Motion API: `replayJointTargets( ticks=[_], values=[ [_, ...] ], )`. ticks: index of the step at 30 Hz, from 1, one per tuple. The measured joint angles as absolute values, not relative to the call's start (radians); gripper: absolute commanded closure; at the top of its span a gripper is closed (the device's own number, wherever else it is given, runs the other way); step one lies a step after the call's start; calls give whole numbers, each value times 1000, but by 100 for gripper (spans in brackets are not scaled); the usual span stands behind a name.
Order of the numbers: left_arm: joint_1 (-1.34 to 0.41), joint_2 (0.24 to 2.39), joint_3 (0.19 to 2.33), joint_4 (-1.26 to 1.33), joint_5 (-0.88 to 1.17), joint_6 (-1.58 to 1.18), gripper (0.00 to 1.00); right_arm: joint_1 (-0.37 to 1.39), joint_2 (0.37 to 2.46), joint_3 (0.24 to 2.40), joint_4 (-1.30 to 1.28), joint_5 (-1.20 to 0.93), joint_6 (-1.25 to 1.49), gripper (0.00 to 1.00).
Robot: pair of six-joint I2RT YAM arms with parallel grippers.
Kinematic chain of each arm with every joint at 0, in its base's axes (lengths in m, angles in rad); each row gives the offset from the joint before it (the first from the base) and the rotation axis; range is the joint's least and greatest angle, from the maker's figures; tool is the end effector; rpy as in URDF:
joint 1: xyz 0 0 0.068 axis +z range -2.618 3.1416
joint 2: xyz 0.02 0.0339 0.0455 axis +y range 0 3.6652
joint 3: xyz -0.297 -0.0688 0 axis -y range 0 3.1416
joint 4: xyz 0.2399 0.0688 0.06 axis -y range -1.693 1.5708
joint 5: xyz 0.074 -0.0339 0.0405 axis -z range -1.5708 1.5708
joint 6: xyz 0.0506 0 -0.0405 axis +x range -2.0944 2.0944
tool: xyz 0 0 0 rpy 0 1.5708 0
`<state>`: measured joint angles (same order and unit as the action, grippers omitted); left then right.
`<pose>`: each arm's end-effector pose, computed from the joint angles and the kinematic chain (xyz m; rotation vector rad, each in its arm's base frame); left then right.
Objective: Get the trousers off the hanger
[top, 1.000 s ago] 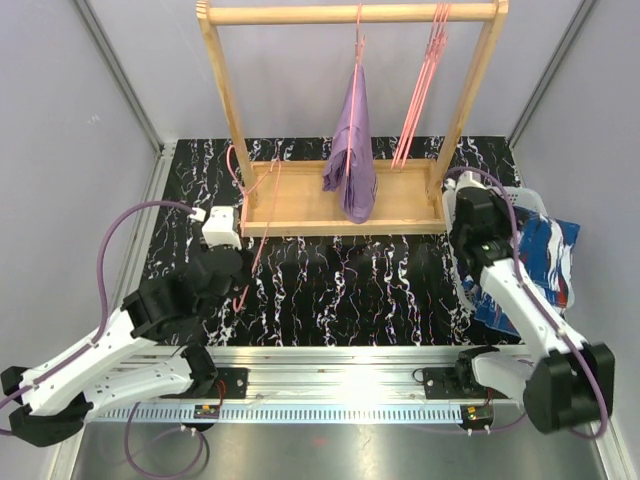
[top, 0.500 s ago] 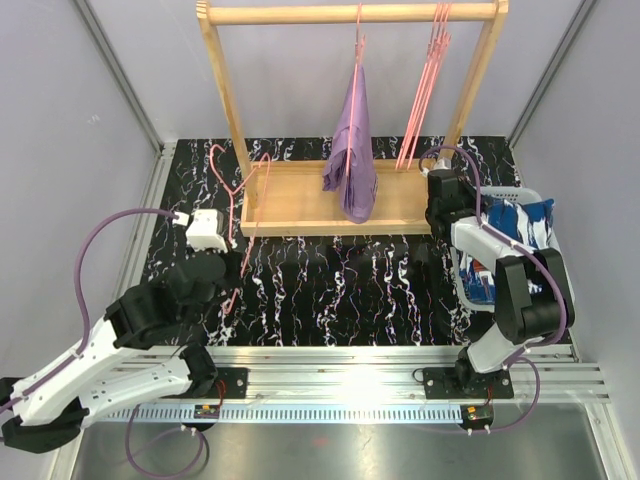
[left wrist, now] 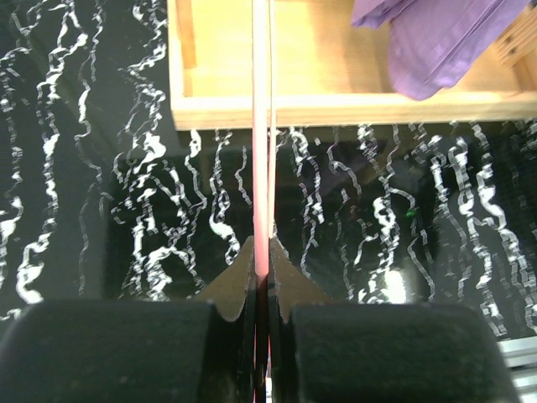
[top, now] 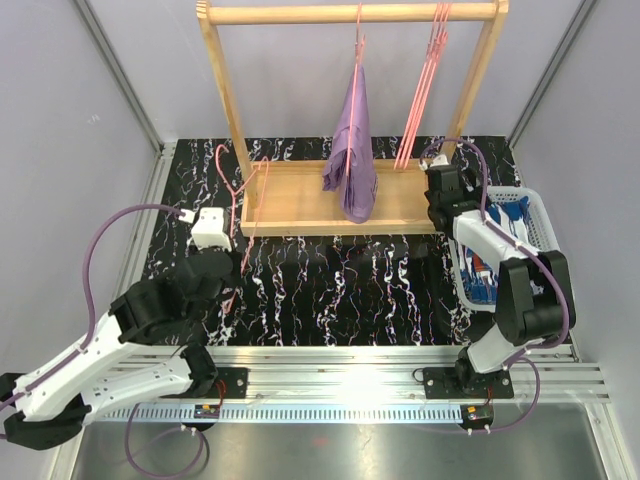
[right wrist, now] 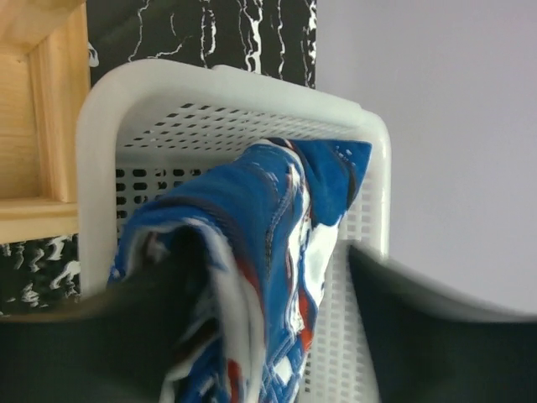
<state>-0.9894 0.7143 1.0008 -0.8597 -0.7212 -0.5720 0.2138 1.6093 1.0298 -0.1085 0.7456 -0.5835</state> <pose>0.0844 -0.0676 0.3727 0.0122 1.9973 -0.2259 0.3502 0.0409 0.2585 -0.4797 2.1871 -1.0376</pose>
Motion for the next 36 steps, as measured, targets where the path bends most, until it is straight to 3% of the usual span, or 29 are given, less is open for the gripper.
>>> replayJointTargets(
  ticks=[1, 12, 26, 36],
  values=[
    [-989, 724, 1011, -872, -723, -570, 100, 214, 1602, 1047, -145, 736, -543, 1],
    [-989, 820, 1297, -968, -757, -498, 100, 209, 1320, 1256, -535, 656, -197, 0],
    [-973, 1184, 1734, -899, -767, -242, 100, 203, 696, 1260, -702, -72, 80, 1],
    [-737, 1439, 2010, -844, -629, -155, 100, 203, 526, 1356, -762, -255, 163, 1]
  ],
)
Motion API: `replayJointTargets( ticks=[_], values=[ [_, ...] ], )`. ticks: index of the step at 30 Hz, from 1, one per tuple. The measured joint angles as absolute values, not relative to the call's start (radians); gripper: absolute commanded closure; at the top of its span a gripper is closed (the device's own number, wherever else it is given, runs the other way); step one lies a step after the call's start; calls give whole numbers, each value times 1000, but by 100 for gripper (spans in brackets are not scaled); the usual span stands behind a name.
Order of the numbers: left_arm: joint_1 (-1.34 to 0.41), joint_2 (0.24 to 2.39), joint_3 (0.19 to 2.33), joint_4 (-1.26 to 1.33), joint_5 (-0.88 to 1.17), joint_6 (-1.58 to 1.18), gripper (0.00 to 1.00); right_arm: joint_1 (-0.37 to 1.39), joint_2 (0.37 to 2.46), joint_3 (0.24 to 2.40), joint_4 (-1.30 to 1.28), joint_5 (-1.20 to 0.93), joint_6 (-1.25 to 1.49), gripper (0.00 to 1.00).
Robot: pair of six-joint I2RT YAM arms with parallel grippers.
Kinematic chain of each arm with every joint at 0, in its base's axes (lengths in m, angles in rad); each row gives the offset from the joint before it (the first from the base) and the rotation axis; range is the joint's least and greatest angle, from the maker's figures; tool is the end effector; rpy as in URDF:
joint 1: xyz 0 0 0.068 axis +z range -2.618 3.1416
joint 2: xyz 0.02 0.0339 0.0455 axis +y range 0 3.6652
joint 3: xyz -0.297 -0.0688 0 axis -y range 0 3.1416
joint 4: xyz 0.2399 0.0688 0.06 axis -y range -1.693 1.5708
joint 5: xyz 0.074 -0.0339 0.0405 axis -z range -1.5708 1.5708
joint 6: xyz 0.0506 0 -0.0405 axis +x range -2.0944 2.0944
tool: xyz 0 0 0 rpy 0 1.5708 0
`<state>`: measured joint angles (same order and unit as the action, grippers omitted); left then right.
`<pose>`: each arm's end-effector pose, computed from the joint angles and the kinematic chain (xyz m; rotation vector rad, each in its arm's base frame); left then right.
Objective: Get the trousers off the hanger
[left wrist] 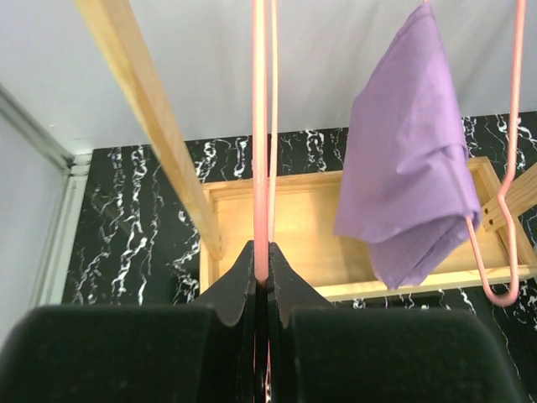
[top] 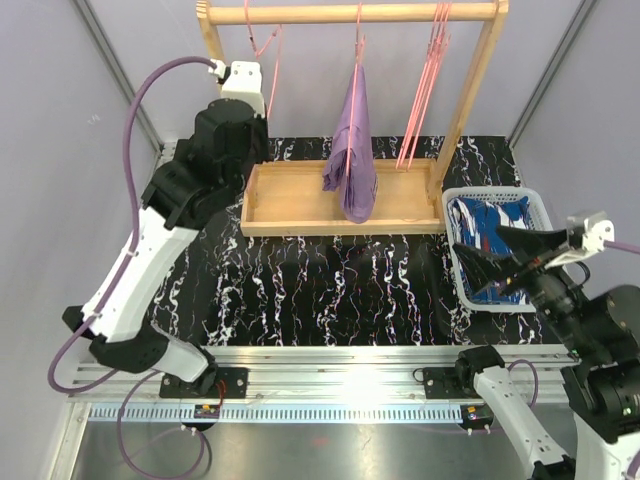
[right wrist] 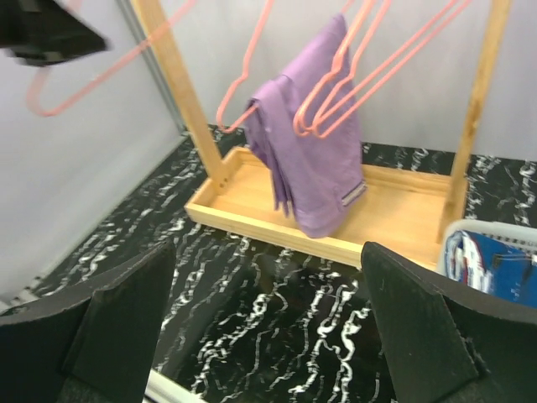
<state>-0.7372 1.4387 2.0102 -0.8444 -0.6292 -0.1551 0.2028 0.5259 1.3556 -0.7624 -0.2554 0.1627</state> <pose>0.2131 -0.1533 0.5572 0.0878 1.7887 -0.0587 0.0009 0.0132 0.4883 -0.2377 1.5063 0.4844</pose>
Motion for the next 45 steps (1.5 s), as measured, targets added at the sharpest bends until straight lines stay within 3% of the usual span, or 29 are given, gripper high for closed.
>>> replayJointTargets(
  ticks=[9, 16, 21, 22, 29, 32, 38, 45],
  values=[
    [-556, 1615, 2106, -804, -394, -166, 100, 203, 477, 1451, -849, -290, 187, 1],
    [-496, 1718, 2146, -801, -332, -184, 100, 203, 461, 1464, -913, -289, 176, 1],
    [-497, 1698, 2084, -780, -305, -203, 78, 203, 456, 1464, -938, -282, 168, 1],
    [-498, 1689, 2064, -777, -299, -208, 69, 203, 456, 1464, -942, -280, 168, 1],
    [-498, 1598, 1988, -776, -267, -237, 27, 203, 461, 1464, -963, -271, 171, 1],
    [-501, 1532, 1988, -776, -240, -247, 15, 203, 467, 1464, -972, -262, 173, 0],
    [-583, 1359, 1988, -772, -251, -245, 4, 203, 498, 1477, -1008, -221, 189, 1],
    [-819, 1288, 2016, -711, -296, -193, 4, 203, 508, 1477, -1021, -202, 218, 1]
  ],
)
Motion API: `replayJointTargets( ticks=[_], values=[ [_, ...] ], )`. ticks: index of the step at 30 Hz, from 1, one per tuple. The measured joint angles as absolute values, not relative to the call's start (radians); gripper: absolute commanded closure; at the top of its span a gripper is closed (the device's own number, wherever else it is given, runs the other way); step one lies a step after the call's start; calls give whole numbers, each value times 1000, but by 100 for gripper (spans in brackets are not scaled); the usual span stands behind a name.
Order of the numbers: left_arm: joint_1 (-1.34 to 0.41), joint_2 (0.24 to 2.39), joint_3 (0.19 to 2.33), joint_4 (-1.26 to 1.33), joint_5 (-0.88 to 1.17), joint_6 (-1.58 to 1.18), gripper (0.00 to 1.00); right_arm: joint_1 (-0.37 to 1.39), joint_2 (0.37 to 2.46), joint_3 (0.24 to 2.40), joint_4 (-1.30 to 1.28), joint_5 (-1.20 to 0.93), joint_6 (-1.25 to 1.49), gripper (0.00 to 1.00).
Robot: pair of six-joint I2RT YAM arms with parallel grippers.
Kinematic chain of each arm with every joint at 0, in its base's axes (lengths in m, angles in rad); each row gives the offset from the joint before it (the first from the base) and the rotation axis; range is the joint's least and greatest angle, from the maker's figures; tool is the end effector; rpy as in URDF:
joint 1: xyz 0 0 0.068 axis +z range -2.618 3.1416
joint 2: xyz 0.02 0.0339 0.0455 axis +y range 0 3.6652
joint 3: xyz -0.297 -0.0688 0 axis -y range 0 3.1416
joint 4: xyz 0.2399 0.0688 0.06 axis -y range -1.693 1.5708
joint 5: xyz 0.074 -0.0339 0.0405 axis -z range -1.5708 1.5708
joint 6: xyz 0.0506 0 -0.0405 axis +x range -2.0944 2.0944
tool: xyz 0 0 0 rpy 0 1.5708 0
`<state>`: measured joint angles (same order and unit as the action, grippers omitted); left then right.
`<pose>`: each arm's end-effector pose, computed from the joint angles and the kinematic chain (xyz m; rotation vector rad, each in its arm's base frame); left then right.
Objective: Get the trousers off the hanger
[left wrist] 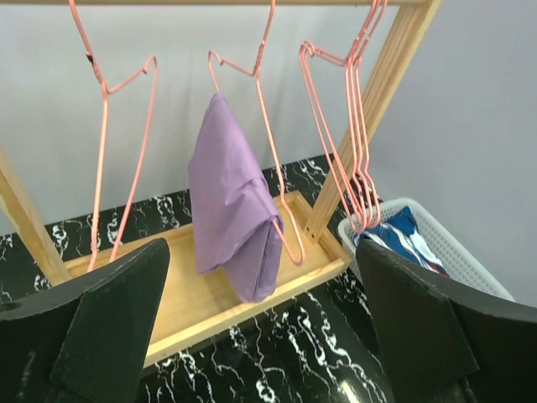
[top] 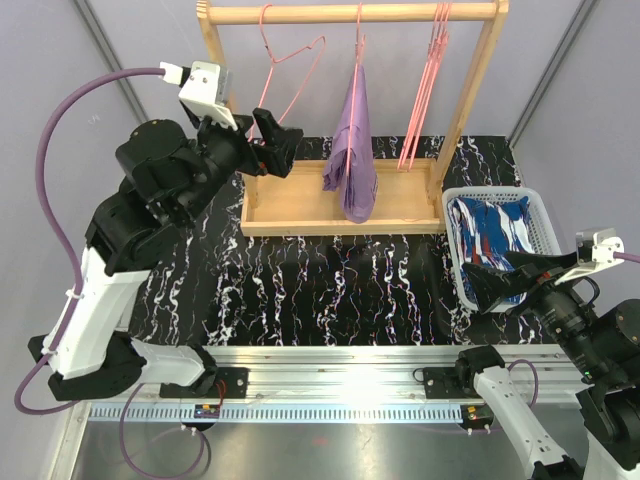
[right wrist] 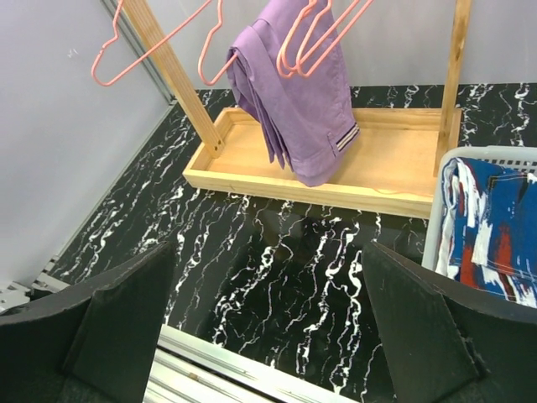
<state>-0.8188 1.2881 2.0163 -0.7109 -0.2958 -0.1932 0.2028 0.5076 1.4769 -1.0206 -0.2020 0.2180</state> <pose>0.1465 -0.1350 0.6053 0.2558 1.5615 -0.5676 -0.0313 0.0039 0.4833 -0.1450 1.6367 0.4866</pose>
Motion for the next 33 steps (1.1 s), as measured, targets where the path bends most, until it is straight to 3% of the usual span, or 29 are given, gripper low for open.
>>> replayJointTargets(
  ticks=[13, 16, 20, 25, 29, 33],
  values=[
    [-826, 1608, 2047, -602, -318, -178, 8, 203, 472, 1481, -1008, -320, 283, 1],
    [-826, 1699, 2094, -600, -342, -159, 14, 203, 458, 1487, -1007, -345, 294, 1],
    [-825, 1807, 2181, -597, -389, -128, 35, 203, 451, 1494, -1007, -370, 308, 1],
    [-800, 1889, 2240, -598, -408, -118, 41, 203, 439, 1498, -1008, -390, 323, 1],
    [-754, 1937, 2287, -601, -391, -131, 55, 203, 438, 1519, -1008, -408, 326, 1],
    [-721, 1973, 2335, -598, -376, -131, 59, 203, 438, 1535, -1010, -413, 324, 1]
  ],
)
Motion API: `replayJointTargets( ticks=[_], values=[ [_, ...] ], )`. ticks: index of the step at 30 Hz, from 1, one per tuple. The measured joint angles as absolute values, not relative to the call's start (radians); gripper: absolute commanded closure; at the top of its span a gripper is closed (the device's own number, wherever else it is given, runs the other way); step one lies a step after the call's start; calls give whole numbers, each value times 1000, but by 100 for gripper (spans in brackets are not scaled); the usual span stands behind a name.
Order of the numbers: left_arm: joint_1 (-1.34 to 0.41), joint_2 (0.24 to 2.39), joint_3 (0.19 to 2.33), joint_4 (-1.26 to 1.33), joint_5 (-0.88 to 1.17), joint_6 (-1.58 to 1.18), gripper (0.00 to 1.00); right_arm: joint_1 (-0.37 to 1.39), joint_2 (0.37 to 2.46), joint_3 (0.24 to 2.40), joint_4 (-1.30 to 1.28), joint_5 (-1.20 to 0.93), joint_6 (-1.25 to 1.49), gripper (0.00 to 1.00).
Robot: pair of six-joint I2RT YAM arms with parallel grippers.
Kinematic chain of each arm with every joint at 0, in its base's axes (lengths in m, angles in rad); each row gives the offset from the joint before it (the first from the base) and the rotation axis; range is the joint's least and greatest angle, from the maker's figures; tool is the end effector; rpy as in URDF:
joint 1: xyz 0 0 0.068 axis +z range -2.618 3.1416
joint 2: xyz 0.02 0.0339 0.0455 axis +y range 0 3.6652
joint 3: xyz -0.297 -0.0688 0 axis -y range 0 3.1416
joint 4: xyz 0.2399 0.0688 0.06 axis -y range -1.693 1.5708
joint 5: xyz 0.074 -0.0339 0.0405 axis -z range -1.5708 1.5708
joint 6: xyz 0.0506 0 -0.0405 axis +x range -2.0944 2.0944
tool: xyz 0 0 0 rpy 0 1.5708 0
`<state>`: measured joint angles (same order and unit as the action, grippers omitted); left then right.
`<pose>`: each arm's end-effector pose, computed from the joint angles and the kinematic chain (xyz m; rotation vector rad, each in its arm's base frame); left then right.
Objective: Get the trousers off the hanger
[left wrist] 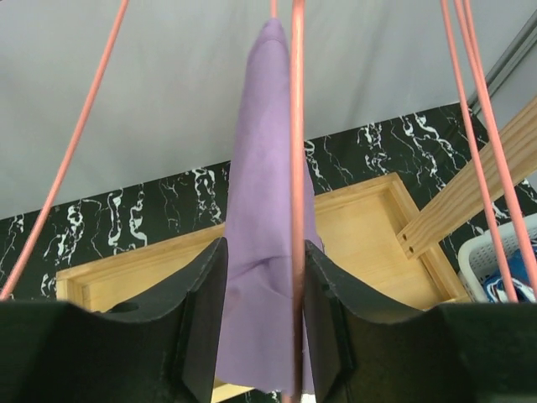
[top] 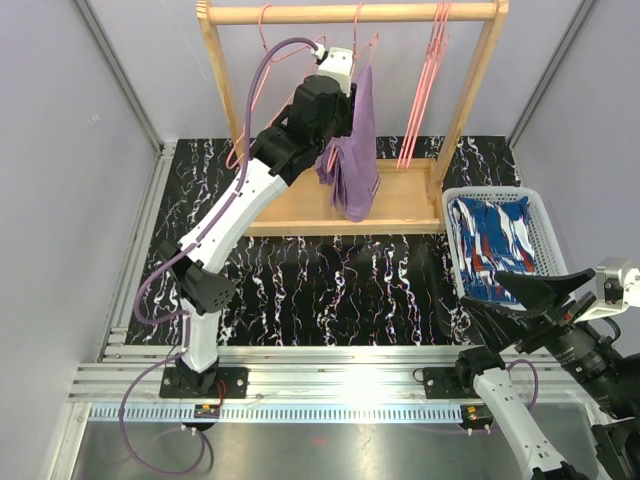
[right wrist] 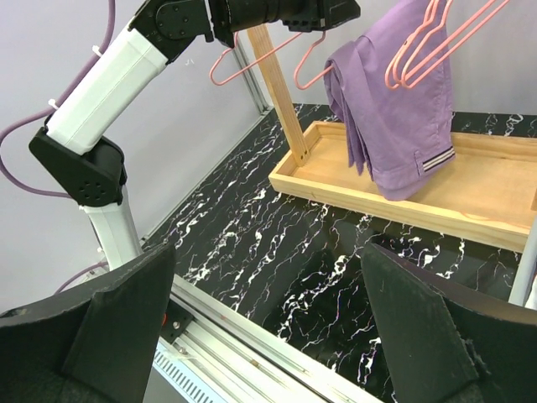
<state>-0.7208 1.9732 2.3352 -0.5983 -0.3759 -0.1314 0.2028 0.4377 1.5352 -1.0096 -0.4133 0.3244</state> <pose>0.3557 -0.2877 0.4995 0.2616 1.7793 -0.2711 -0.0758 0.0052 0.4908 -0.2508 1.5133 0.7281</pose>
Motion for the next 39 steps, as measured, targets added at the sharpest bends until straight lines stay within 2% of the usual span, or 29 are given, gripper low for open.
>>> replayJointTargets(
  ticks=[4, 8, 11, 32, 39],
  values=[
    [-719, 1993, 2358, -591, -364, -132, 66, 203, 437, 1538, -1019, -413, 318, 1],
    [-720, 2016, 2368, -588, -365, -134, 88, 203, 437, 1540, -1024, -413, 309, 1],
    [-720, 2026, 2368, -597, -369, -139, 100, 203, 437, 1548, -1033, -410, 300, 1],
    [-667, 1872, 2421, -685, -392, -195, 100, 203, 437, 1551, -1063, -363, 257, 0],
    [-676, 1714, 2281, -718, -385, -284, 100, 211, 437, 1544, -1080, -321, 220, 1]
  ],
)
